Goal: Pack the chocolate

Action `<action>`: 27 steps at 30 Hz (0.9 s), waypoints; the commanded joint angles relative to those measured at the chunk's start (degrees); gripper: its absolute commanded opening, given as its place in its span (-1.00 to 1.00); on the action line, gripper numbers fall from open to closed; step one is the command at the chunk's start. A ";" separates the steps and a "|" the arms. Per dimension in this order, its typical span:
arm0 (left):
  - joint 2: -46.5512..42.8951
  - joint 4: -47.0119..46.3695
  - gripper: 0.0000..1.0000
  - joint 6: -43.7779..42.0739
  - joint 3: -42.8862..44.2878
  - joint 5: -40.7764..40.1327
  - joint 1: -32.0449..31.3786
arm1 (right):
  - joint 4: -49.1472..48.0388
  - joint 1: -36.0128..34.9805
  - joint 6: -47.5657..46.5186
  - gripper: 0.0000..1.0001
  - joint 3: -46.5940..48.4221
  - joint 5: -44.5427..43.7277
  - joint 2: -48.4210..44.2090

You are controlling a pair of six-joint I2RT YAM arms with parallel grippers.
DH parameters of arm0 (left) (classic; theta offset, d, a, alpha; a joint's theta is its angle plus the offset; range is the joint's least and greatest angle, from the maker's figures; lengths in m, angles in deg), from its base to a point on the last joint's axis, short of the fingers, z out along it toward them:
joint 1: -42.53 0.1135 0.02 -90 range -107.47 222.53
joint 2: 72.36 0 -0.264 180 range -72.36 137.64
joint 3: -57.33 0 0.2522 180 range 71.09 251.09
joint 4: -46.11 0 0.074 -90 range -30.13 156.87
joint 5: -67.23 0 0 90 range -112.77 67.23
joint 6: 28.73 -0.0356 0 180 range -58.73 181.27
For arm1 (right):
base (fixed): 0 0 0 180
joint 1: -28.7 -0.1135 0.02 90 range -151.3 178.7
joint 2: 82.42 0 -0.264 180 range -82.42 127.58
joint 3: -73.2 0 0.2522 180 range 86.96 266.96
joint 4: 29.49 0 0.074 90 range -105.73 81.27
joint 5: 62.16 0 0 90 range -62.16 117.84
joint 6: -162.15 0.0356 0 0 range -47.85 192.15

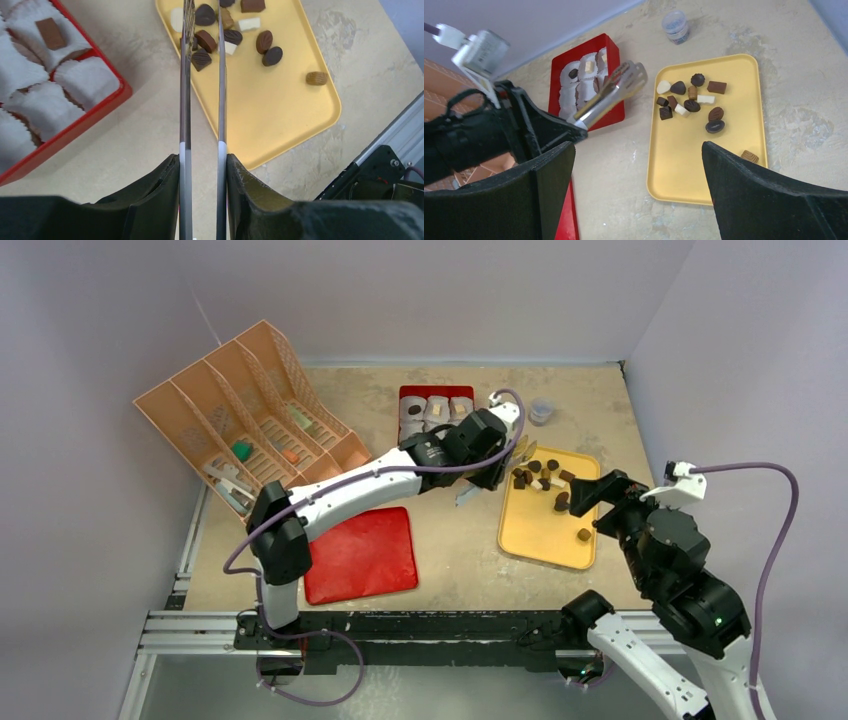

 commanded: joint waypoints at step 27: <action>13.30 -6.63 -0.26 2.00 5.19 4.99 -4.14 | -0.83 0.20 -4.17 0.98 3.31 -1.84 -2.43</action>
